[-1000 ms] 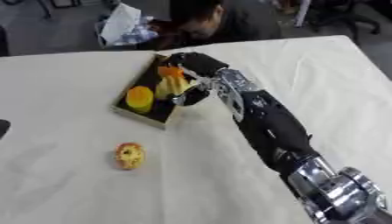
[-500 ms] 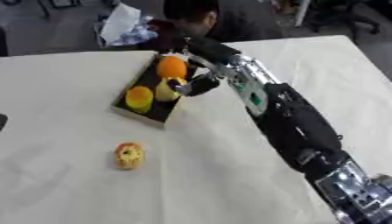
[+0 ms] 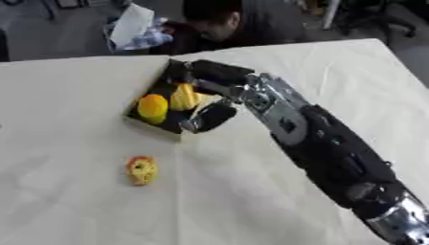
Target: Pick up objects on the table and place them in the box.
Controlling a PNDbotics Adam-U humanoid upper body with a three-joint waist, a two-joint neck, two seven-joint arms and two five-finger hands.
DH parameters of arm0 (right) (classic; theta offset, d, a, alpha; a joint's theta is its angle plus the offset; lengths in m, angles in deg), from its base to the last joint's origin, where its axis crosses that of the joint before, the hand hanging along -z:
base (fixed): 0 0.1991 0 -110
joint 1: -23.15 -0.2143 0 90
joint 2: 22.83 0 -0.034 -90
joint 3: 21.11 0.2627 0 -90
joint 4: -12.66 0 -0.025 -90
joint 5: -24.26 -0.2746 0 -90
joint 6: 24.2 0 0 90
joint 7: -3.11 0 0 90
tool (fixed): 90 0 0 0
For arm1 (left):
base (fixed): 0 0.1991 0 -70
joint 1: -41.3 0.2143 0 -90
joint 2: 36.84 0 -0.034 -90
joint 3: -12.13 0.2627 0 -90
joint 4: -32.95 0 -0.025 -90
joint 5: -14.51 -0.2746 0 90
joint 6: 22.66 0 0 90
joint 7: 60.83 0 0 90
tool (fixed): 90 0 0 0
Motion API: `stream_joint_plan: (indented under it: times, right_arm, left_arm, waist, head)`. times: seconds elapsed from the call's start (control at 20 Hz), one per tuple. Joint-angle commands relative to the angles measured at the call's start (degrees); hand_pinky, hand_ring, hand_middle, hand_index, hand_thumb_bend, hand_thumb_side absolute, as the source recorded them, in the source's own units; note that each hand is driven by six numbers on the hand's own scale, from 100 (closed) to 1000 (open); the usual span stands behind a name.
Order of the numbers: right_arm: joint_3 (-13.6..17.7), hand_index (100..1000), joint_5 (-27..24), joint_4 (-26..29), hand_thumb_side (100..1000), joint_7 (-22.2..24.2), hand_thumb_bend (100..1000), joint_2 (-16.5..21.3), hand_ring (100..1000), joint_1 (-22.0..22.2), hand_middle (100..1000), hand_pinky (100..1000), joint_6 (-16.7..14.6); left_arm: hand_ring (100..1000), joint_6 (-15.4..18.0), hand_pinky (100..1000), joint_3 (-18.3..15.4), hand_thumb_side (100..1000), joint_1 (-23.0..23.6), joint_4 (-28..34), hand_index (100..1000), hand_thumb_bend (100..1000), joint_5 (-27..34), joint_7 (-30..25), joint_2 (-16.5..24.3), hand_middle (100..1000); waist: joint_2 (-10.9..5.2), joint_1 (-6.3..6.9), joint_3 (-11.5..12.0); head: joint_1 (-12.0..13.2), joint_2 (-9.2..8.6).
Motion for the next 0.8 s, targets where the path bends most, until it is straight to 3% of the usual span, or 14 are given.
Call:
stream_joint_plan:
  times: [0.05, 0.55, 0.8]
  right_arm:
    - [-1.29, 884, -0.39, 1.00, 366, 3.17, 163, -0.99, 815, -0.67, 797, 812, -0.88]
    - [-2.24, 896, 4.34, -7.29, 375, 4.14, 158, -8.05, 815, -1.66, 799, 810, -4.16]
    - [-1.44, 890, 8.01, -12.20, 356, 2.55, 218, -9.88, 806, -1.54, 793, 801, -3.82]
  left_arm:
    - [568, -0.04, 687, -0.44, 425, -0.41, 0.35, 784, 525, -0.34, -0.09, 0.94, 588]
    - [569, 0.07, 689, -0.02, 431, -0.70, -0.02, 786, 527, -0.42, -0.96, 0.44, 589]
    - [569, 0.10, 689, 0.02, 433, -0.74, -0.05, 787, 528, -0.48, -1.22, 0.39, 589]
  waist:
    - [-0.21, -0.57, -0.05]
    - [-0.11, -0.20, 0.61]
    - [-0.05, -0.13, 0.80]
  head:
    - [-0.13, -0.09]
    - [-0.61, -0.07]
    - [-0.69, -0.12]
